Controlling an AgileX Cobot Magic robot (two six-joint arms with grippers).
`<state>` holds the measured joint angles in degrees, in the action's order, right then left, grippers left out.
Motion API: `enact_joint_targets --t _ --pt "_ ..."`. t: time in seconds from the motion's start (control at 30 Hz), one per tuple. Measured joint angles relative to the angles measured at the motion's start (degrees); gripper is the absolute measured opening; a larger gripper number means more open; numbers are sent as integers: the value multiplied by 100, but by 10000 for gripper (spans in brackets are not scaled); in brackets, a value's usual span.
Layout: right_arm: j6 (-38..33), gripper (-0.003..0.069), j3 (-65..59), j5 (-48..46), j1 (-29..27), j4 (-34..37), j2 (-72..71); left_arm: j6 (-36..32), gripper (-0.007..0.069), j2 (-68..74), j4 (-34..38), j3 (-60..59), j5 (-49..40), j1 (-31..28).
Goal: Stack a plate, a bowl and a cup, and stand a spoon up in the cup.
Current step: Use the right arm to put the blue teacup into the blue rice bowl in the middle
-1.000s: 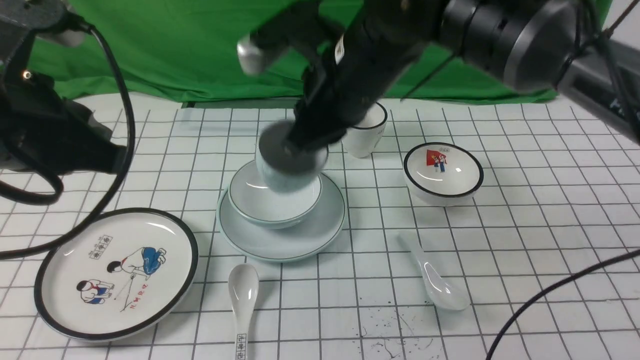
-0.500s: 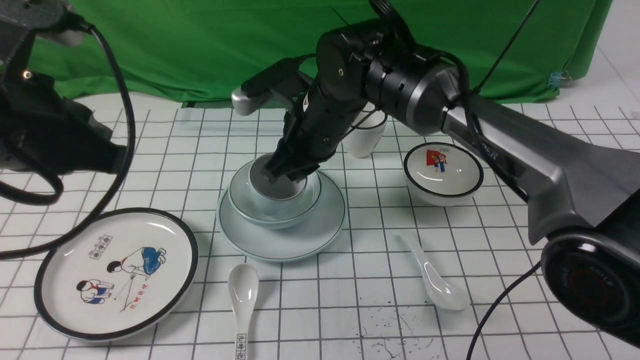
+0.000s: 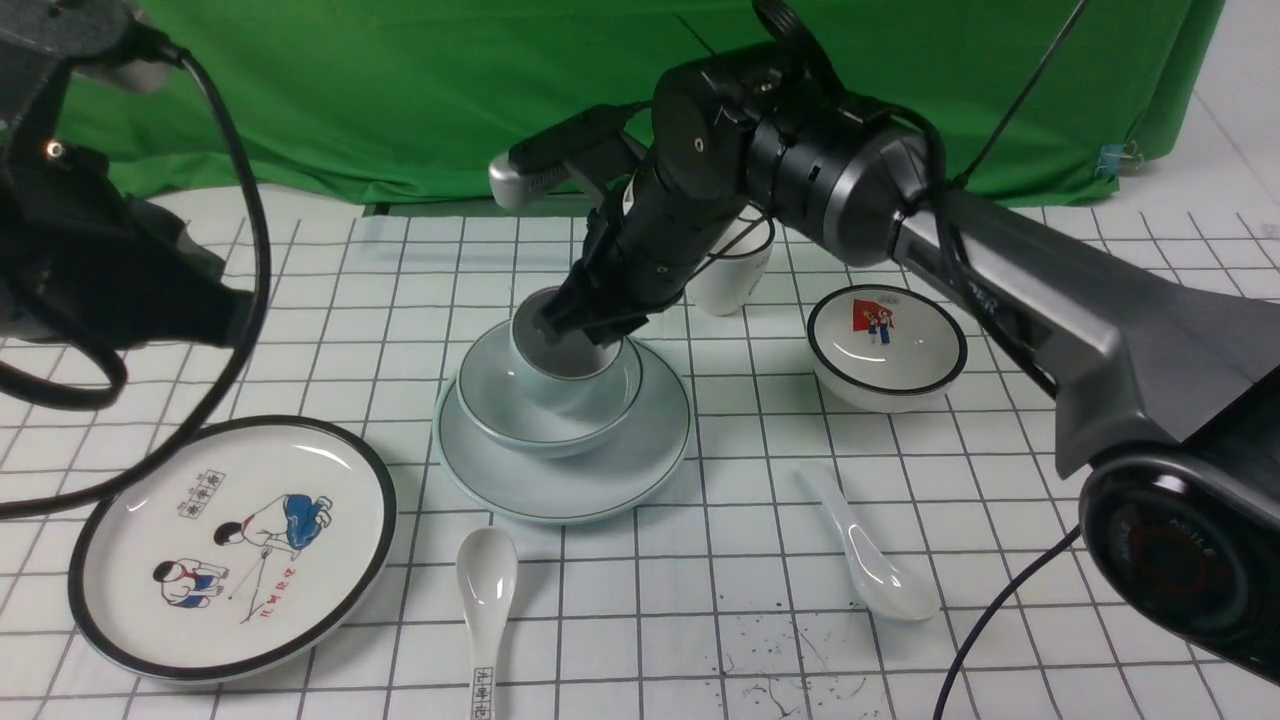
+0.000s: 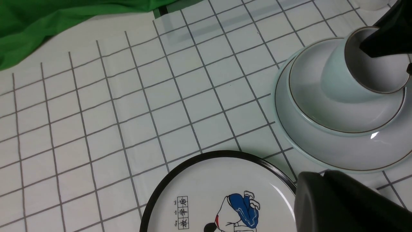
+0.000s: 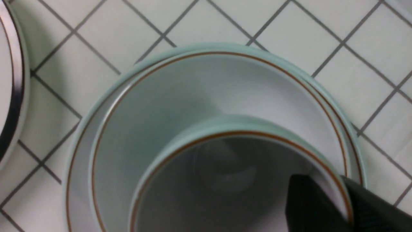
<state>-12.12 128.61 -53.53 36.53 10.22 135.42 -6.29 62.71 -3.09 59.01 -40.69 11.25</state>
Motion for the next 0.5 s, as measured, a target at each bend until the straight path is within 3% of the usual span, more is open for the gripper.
enact_joint_targets --t 0.3,0.5 --pt "114 94 0 0 0 38 15 0 -29 0 0 0 4 0" --pt "228 139 0 0 0 67 68 0 -29 0 0 0 11 0"
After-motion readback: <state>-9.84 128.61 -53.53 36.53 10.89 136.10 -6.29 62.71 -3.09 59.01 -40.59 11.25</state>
